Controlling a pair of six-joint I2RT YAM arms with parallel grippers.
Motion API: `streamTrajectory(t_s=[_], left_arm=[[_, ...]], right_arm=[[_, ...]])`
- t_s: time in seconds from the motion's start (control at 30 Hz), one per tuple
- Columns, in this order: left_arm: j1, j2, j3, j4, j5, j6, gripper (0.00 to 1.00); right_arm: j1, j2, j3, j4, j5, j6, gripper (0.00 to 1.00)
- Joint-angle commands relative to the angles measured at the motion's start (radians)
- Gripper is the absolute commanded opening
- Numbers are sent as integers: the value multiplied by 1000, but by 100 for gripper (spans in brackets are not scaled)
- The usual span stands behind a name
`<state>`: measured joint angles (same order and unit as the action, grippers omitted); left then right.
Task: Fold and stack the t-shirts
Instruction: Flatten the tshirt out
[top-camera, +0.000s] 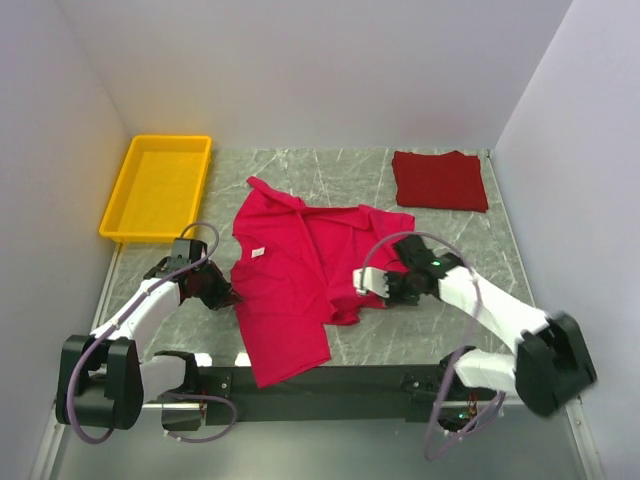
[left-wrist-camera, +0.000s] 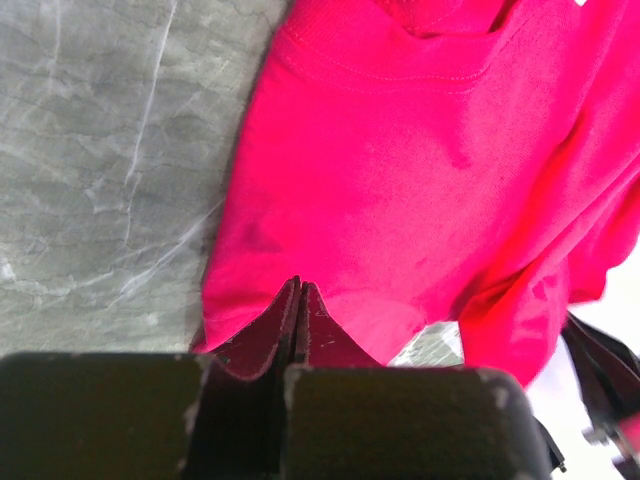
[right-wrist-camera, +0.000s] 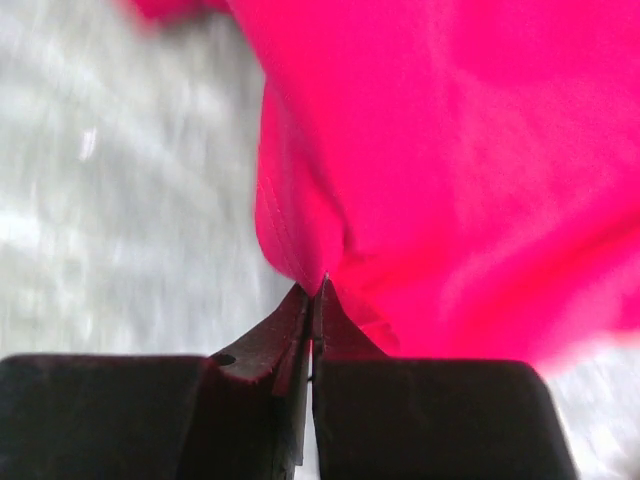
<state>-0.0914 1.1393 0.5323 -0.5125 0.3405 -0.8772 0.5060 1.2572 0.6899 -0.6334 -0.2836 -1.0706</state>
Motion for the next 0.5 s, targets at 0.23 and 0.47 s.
streamTrajectory(t_s=[0.23,0.47], left_arm=[[-4,-3,12,8,-6,18,1],[-4,2,9,17,-6,18,1]], right_arm=[[-162,-392,-101,-517,81,-477,0],[-435,-262,-6,-312,103,-311,4]])
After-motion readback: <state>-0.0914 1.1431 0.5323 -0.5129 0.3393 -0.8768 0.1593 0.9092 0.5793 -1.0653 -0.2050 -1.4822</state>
